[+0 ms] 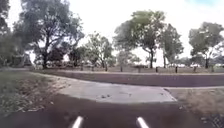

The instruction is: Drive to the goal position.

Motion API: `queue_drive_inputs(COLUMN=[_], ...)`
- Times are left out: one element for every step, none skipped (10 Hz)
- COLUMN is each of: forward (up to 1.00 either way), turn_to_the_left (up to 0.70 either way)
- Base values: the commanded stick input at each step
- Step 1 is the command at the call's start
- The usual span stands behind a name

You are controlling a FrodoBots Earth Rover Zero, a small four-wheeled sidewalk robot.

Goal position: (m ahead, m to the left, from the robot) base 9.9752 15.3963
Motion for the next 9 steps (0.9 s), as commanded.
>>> queue_drive_inputs(forward=[0.60,0.60,0.60,0.60,0.60,0.60,0.60,0.60,0.60], turn_to_the_left=[0.00,0.00,0.00,0.00,0.00,0.00,0.00,-0.03,-0.06])
